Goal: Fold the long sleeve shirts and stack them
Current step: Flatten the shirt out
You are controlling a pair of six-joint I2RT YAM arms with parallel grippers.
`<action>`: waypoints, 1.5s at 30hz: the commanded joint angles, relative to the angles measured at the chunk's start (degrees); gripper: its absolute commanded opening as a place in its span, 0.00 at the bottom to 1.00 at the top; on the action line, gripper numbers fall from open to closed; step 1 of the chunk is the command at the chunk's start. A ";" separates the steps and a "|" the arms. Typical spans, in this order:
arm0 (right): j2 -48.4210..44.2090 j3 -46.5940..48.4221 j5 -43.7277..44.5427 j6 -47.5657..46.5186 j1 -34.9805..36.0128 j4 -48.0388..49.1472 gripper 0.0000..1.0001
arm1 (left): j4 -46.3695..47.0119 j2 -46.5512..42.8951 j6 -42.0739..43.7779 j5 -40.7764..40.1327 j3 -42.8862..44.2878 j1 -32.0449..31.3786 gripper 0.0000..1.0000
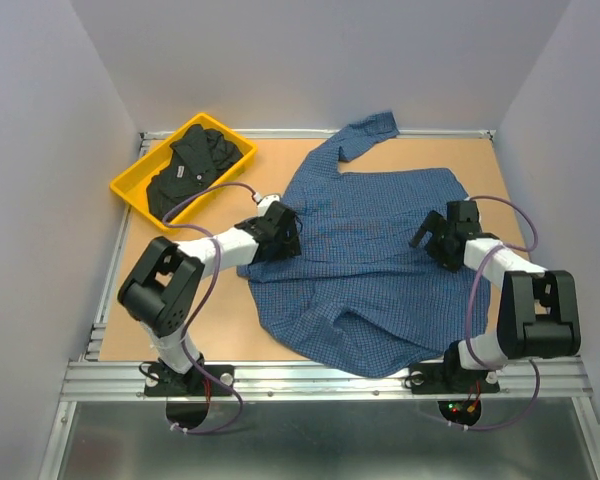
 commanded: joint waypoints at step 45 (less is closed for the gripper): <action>-18.96 -1.91 -1.36 -7.18 15.19 -10.06 0.99 | 3.21 -15.93 -7.63 2.45 -15.78 -0.36 0.74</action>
